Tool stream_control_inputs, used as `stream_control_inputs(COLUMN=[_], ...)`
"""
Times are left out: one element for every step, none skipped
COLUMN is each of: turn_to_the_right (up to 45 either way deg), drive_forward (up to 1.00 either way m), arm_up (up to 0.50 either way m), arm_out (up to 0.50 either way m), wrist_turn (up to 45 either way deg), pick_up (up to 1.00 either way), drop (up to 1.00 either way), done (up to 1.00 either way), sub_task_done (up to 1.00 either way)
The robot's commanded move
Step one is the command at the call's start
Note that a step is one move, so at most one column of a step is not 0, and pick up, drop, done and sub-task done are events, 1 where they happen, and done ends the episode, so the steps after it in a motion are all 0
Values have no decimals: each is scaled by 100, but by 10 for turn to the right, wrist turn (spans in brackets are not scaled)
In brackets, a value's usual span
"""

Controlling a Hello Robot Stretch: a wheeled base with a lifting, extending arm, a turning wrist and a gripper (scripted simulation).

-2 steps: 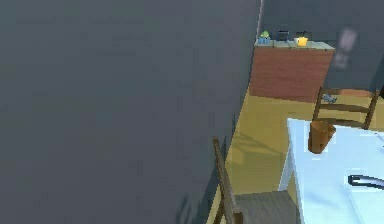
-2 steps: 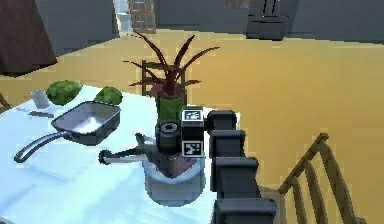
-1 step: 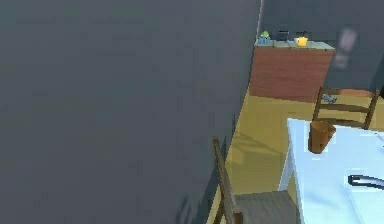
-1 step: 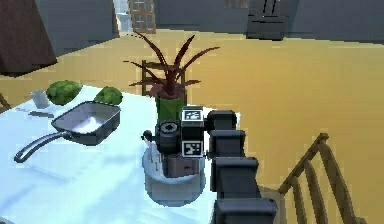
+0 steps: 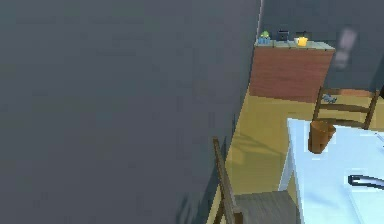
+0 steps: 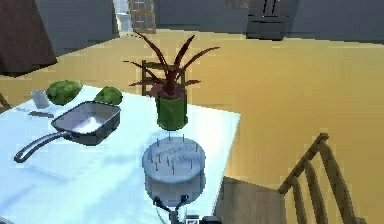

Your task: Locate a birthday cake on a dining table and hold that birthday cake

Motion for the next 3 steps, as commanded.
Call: stream_control_inputs(turn_to_the_right=[0, 0, 0], drive_forward=[0, 0, 0], arm_up=[0, 10, 0], arm_out=[0, 0, 0], wrist_turn=[0, 0, 0], pick_up=[100, 0, 0], drop=[0, 0, 0], done=[0, 0, 100], sub_task_done=[0, 0, 0])
